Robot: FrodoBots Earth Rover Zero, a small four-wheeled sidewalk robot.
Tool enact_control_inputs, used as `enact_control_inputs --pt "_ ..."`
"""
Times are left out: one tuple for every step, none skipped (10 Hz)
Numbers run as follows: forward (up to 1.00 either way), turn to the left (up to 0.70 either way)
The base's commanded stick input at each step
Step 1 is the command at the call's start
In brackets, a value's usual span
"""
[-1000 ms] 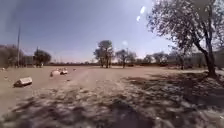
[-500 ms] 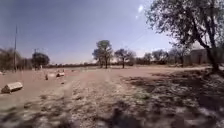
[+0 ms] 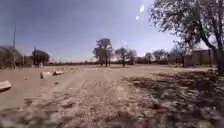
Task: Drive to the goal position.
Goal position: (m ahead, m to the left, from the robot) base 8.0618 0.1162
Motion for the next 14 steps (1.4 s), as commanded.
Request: enact_control_inputs --pt "0.85 0.0" --pt "0.85 0.0" --pt "0.85 0.0" --pt "0.85 0.0" --pt "0.85 0.0" --pt "0.85 0.0" --pt "0.85 0.0" --pt "0.85 0.0" --pt "0.85 0.0" --pt "0.85 0.0" --pt "0.85 0.0" --pt "0.85 0.0" --pt "0.85 0.0" --pt "0.85 0.0"
